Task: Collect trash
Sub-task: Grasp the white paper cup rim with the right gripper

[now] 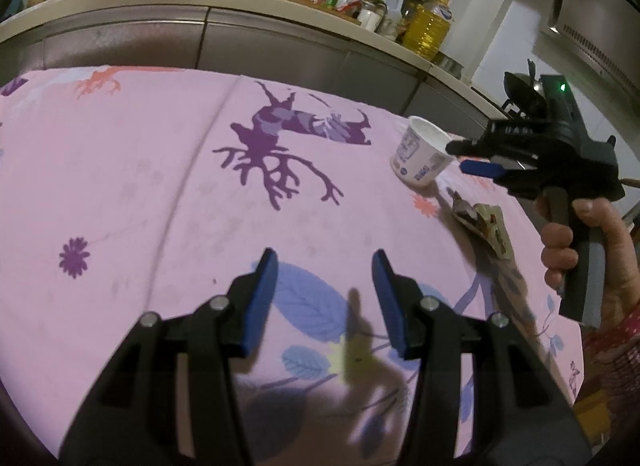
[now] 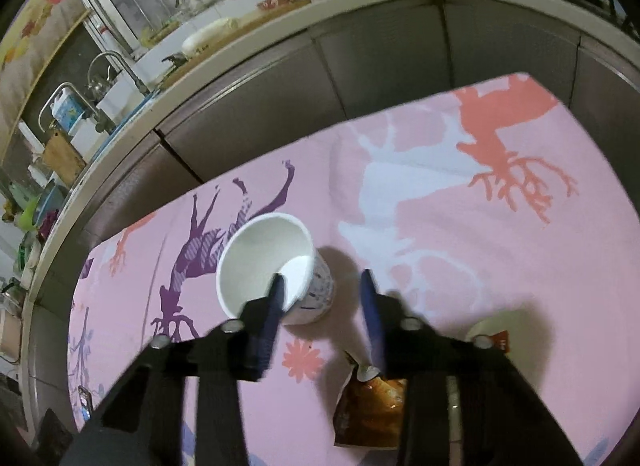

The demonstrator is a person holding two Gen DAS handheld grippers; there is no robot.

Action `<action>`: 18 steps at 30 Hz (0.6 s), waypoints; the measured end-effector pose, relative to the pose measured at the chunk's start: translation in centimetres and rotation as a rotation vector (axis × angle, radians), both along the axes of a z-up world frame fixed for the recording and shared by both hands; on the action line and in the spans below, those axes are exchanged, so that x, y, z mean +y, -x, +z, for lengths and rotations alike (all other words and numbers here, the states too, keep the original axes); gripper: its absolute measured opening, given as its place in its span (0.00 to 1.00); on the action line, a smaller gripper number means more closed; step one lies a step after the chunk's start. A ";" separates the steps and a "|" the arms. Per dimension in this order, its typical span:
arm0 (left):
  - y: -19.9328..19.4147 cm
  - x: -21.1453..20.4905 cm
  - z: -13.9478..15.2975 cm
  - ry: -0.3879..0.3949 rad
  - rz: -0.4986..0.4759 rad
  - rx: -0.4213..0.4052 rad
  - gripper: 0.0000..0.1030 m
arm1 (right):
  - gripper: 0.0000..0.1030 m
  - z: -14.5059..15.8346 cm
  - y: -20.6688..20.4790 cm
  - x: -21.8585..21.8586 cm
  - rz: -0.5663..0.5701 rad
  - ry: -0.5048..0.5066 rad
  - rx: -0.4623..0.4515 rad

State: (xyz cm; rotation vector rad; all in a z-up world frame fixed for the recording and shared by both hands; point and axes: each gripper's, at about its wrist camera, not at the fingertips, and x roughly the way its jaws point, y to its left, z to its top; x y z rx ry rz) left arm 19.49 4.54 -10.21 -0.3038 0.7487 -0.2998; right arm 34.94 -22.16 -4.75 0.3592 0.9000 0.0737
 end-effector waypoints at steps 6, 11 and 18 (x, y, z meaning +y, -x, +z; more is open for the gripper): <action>0.0 0.1 0.0 0.002 0.001 0.003 0.45 | 0.07 -0.2 0.6 0.3 0.023 -0.028 0.004; -0.4 0.5 -0.2 0.036 -0.012 0.039 0.45 | 0.06 -0.2 1.8 0.9 0.054 -0.044 0.007; 0.0 2.5 0.4 0.107 0.016 0.062 0.45 | 0.06 0.1 4.2 3.0 0.135 -0.071 0.007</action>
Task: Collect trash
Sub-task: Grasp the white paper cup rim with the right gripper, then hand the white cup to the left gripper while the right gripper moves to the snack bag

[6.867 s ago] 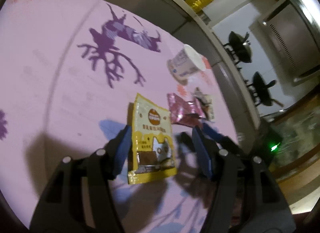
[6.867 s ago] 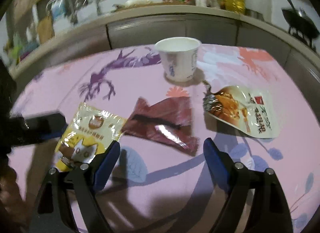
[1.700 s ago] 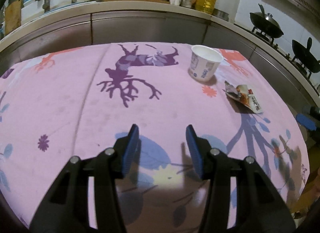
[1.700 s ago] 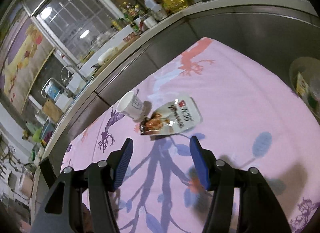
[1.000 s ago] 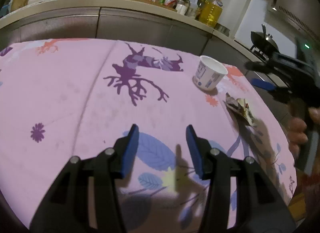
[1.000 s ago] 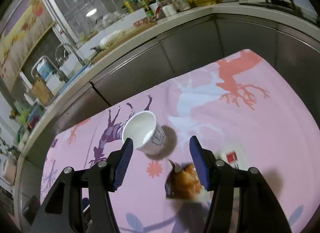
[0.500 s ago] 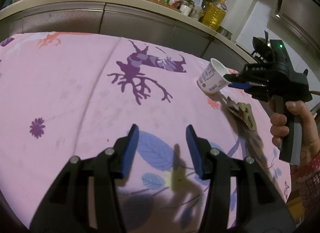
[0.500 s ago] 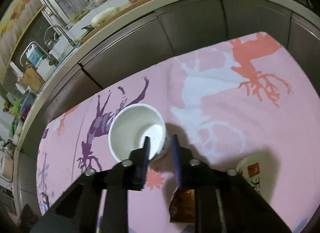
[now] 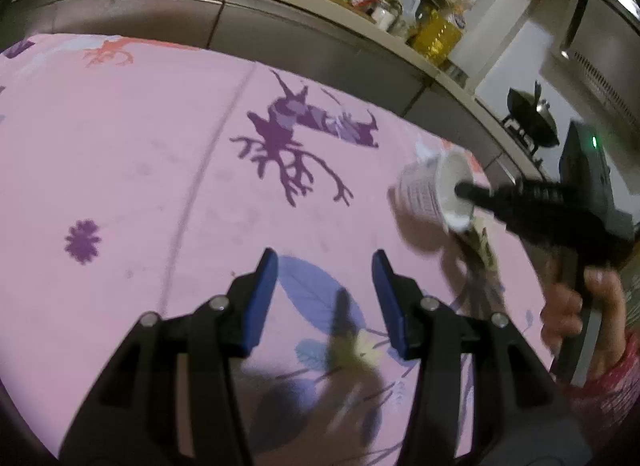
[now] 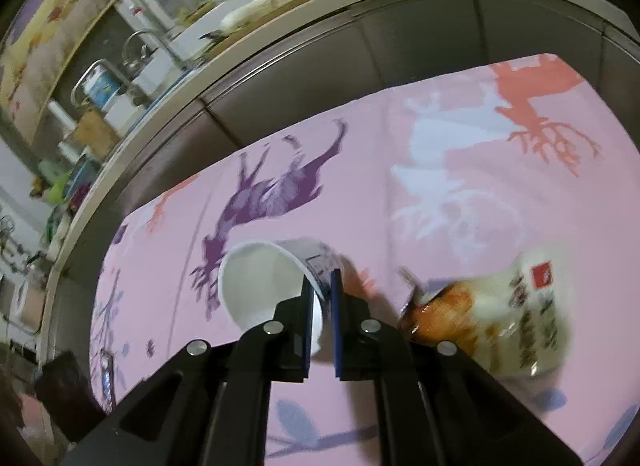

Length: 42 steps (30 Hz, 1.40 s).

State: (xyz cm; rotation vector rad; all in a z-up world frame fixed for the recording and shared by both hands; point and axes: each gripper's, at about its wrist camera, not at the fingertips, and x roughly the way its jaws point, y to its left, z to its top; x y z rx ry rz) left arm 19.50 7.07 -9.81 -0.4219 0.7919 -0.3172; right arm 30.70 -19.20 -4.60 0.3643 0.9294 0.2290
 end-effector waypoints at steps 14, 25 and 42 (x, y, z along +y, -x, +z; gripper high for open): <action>1.9 0.2 3.1 -0.001 -0.041 -0.057 0.57 | 0.08 1.3 5.6 3.7 0.120 -0.040 -0.066; 1.2 -4.5 4.8 -0.052 -0.140 -0.078 0.57 | 0.31 2.7 8.1 1.4 0.097 -0.076 -0.131; -2.5 -9.1 3.0 -0.169 -0.217 -0.001 0.40 | 0.43 -3.3 7.8 -16.2 -0.390 -0.227 -0.074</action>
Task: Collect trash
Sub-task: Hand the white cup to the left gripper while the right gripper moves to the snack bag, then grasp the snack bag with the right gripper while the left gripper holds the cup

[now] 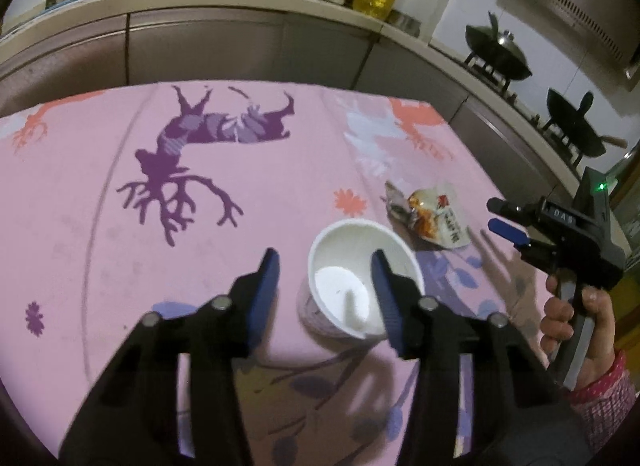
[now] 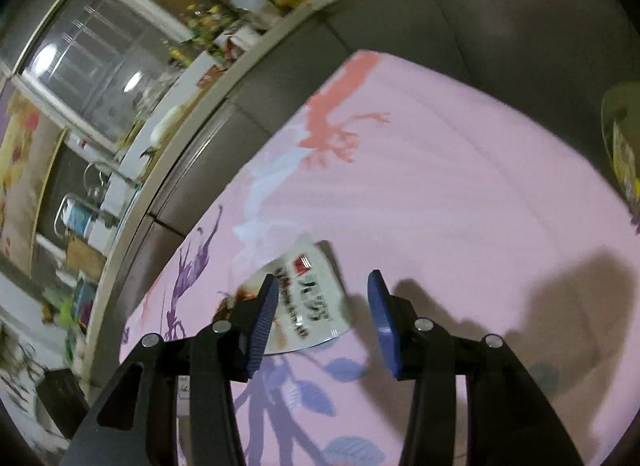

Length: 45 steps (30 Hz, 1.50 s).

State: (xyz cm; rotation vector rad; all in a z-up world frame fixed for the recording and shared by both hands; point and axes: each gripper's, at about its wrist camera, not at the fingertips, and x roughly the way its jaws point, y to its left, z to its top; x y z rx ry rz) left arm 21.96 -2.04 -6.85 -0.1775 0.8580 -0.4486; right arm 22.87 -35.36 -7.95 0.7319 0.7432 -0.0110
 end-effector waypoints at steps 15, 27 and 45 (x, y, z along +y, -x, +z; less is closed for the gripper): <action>-0.6 -0.4 -2.1 -0.032 0.022 0.068 0.10 | 0.42 -1.0 -6.2 -0.9 0.254 -0.048 -0.044; 0.9 -1.3 0.2 0.018 -0.013 0.039 0.09 | 0.00 1.3 1.7 2.4 0.294 -0.045 -0.111; 0.8 -20.5 7.9 0.013 -0.326 -0.066 0.09 | 0.00 10.0 17.0 -13.7 -0.184 0.087 -0.350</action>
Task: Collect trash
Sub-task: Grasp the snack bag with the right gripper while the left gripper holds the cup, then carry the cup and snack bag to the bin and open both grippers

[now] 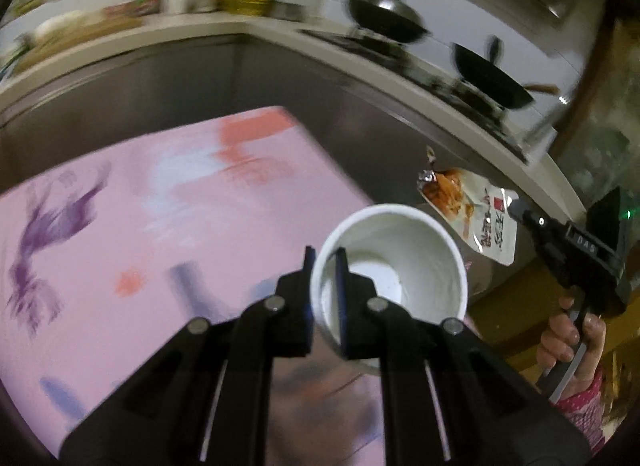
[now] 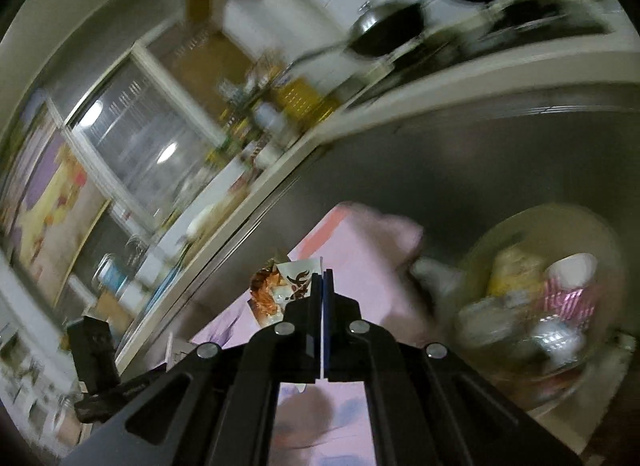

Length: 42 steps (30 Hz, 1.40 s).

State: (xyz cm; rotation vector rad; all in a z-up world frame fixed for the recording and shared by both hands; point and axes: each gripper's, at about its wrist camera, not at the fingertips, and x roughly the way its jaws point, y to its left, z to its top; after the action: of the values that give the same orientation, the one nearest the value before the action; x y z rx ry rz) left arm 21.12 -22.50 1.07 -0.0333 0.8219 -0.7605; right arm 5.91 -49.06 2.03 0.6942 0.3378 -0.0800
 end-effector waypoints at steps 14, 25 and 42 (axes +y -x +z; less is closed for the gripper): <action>-1.0 -27.0 -2.4 -0.115 -0.295 0.003 0.09 | 0.00 -8.5 5.4 -12.9 -0.313 -0.033 0.128; -1.5 -31.2 -7.0 -0.248 -0.302 0.033 0.57 | 0.05 -12.8 2.7 -13.7 -0.267 -0.077 0.169; 4.3 -18.2 -1.5 -0.167 -0.164 -0.165 0.57 | 0.51 -7.9 7.5 -7.2 -0.283 -0.099 0.035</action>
State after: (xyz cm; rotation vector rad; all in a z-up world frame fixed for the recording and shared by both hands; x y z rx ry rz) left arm 16.85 -40.74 -0.40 0.2455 0.7333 -0.8347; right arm -1.57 -56.28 -5.87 0.8367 0.2762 -0.3463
